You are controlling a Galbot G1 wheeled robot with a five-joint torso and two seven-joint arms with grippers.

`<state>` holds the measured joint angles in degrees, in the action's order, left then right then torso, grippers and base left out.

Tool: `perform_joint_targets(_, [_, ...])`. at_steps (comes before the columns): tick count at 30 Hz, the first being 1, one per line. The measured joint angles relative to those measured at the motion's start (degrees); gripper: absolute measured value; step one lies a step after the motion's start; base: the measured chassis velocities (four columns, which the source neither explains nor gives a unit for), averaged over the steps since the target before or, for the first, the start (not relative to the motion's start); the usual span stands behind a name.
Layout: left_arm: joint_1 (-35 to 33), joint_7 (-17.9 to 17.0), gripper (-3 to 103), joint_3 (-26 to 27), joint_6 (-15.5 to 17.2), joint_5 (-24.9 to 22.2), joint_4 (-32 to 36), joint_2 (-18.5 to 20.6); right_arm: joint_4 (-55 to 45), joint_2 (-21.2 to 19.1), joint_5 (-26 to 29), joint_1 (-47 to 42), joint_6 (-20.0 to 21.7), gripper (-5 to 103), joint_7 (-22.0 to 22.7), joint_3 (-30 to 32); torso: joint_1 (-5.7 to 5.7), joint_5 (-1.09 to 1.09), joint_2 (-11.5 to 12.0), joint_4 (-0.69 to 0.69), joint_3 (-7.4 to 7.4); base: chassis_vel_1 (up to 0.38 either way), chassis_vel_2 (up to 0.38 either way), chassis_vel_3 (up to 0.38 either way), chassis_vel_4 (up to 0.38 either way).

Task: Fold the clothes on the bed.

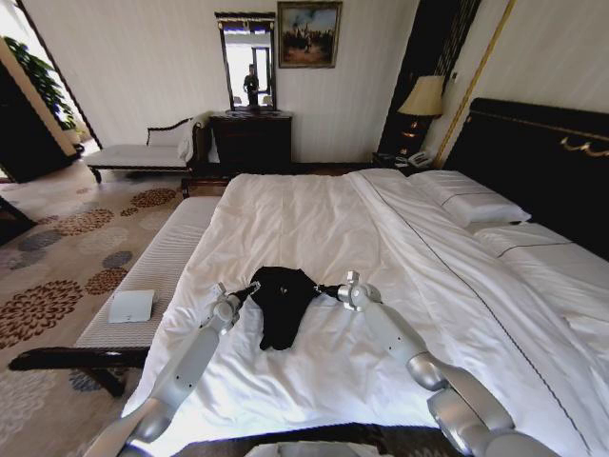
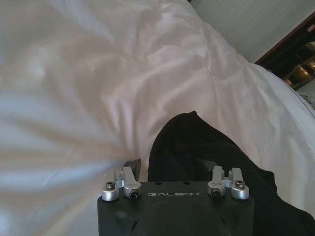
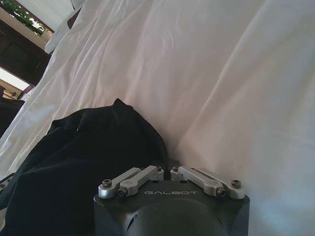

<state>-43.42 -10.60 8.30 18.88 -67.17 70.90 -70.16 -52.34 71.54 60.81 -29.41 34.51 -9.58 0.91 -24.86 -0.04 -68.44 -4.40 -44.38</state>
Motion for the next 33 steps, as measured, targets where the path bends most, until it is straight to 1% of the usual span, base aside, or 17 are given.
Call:
perform_joint_targets(1, [0.0,0.0,63,0.0,0.0,0.0,0.0,0.0,0.0,0.0,0.0,0.0,0.0,1,0.0,0.0,0.0,0.0,0.0,0.0,0.0,0.0,0.0,0.0,0.0])
perform_joint_targets(2, [0.0,0.4,57,-0.1,0.2,-0.1,-0.1,0.1,-0.2,0.0,0.1,0.0,0.1,1,0.1,0.0,0.0,0.0,0.0,0.0,0.0,0.0,0.0,0.0,0.0])
perform_joint_targets(3, [0.0,0.7,57,-0.2,0.4,-0.1,-0.1,0.2,-0.3,-0.1,0.1,0.0,0.1,1,0.2,0.1,0.0,0.0,0.0,0.0,0.0,0.0,0.0,0.0,0.0])
perform_joint_targets(4, [-0.1,1.2,46,-0.5,0.6,-0.1,-0.2,0.4,-0.6,-0.2,0.2,-0.1,0.2,1,0.3,0.2,0.0,0.0,0.0,0.0,0.0,0.0,0.0,0.0,0.0])
perform_joint_targets(6, [-0.1,1.3,46,-0.5,0.6,-0.1,-0.2,0.4,-0.7,-0.2,0.2,-0.1,0.2,1,0.4,0.2,0.0,-0.01,0.0,0.0,0.0,0.0,0.0,0.0,0.0])
perform_joint_targets(7, [-0.1,1.3,41,-0.5,0.7,-0.1,-0.2,0.4,-0.9,-0.2,0.3,-0.1,0.3,1,0.4,0.2,0.0,0.0,0.0,0.0,0.0,0.0,0.0,0.0,0.0])
perform_joint_targets(8, [-0.1,1.3,41,-0.5,0.7,-0.1,-0.3,0.3,-0.9,-0.2,0.3,-0.1,0.3,1,0.4,0.2,0.0,0.0,0.0,0.01,0.0,0.0,0.0,0.0,0.0])
perform_joint_targets(10, [0.2,0.9,30,-0.3,0.8,-0.4,-0.3,0.3,-1.1,-0.3,0.3,-0.2,0.3,1,0.5,0.2,0.0,-0.01,0.0,-0.01,0.0,0.0,0.0,0.0,0.0])
perform_joint_targets(11, [0.2,0.9,30,-0.3,0.8,-0.4,-0.3,0.3,-1.1,-0.3,0.3,-0.2,0.3,1,0.5,0.2,0.0,-0.01,0.0,-0.01,0.0,0.0,0.0,0.0,0.0])
perform_joint_targets(13, [0.4,0.5,19,-0.2,0.9,-0.9,-0.2,0.7,-1.2,-0.4,0.4,-0.2,0.3,1,0.6,0.2,0.0,-0.01,0.0,-0.01,0.0,0.0,0.0,0.0,0.0])
perform_joint_targets(14, [0.4,0.4,19,-0.2,1.0,-1.0,-0.2,0.8,-1.2,-0.4,0.4,-0.2,0.3,1,0.6,0.2,0.0,-0.01,0.0,-0.01,0.0,0.0,0.0,0.0,0.0])
perform_joint_targets(15, [0.4,0.3,8,-0.1,1.0,-1.0,-0.2,1.0,-1.1,-0.4,0.4,-0.2,0.3,1,0.6,0.2,0.0,-0.01,0.0,0.0,0.0,0.0,0.0,0.0,0.0])
perform_joint_targets(17, [0.4,0.1,8,0.1,1.0,-0.9,-0.3,1.0,-1.1,-0.4,0.4,-0.2,0.3,1,0.6,0.2,0.0,-0.01,0.0,0.0,0.0,0.0,0.0,0.0,0.0])
perform_joint_targets(18, [0.4,-0.4,3,0.6,1.1,-0.9,-0.4,0.9,-1.0,-0.4,0.4,-0.2,0.3,1,0.6,0.2,0.0,-0.01,0.0,0.0,0.0,0.0,0.0,0.0,0.0])
perform_joint_targets(19, [0.4,-0.6,2,0.8,1.2,-0.9,-0.4,0.8,-1.0,-0.4,0.4,-0.2,0.3,1,0.6,0.2,0.0,-0.01,0.0,0.0,0.0,0.0,0.0,0.0,0.0])
perform_joint_targets(30, [0.9,-1.4,2,0.2,1.7,-1.2,0.2,1.3,-2.1,-0.5,0.8,-0.9,0.4,1,1.1,0.4,0.0,-0.01,0.0,0.0,0.0,0.0,0.0,0.0,0.0])
perform_joint_targets(33, [1.1,-1.8,2,-0.2,1.7,-1.2,1.6,2.2,-4.0,-1.3,1.6,-1.5,0.6,1,1.8,0.9,0.0,0.0,0.0,0.01,0.0,0.0,0.0,0.0,0.0])
